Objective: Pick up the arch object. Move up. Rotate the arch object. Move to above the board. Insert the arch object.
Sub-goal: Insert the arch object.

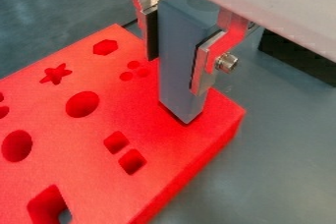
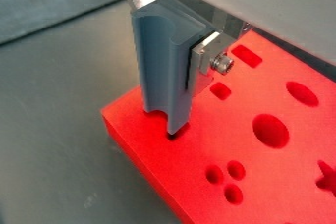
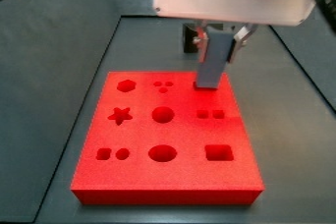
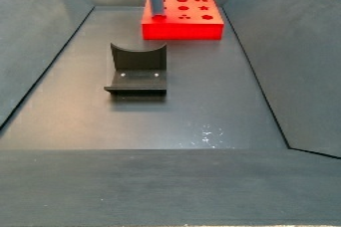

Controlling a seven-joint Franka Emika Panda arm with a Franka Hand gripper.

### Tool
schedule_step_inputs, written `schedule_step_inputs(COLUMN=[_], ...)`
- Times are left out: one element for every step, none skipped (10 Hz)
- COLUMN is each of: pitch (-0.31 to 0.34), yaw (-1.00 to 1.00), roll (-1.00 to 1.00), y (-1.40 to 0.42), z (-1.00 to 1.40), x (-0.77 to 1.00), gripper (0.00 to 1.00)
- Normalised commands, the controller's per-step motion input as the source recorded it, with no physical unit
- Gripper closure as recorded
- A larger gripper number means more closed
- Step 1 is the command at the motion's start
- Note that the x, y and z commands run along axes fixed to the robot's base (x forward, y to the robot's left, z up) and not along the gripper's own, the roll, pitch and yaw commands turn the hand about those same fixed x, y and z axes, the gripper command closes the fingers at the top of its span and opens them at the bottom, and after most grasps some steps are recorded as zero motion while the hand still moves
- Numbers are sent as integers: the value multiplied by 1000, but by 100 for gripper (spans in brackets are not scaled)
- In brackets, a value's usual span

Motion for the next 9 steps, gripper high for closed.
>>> schedule_step_inputs(pitch=[-1, -19, 0, 0, 0, -19, -50, -66, -100], yaw=[20, 0, 0, 0, 0, 0, -14, -49, -49], roll=[0, 0, 0, 0, 0, 0, 63, 126, 87], y=[-34, -66, -9, 0, 0, 0, -43, -109, -94], z=[-211, -249, -297, -331, -366, -446, -654, -771, -671], x=[-140, 0, 146, 234, 220, 140, 0, 0, 0], gripper=[100, 100, 100, 100, 100, 100, 100, 100, 100])
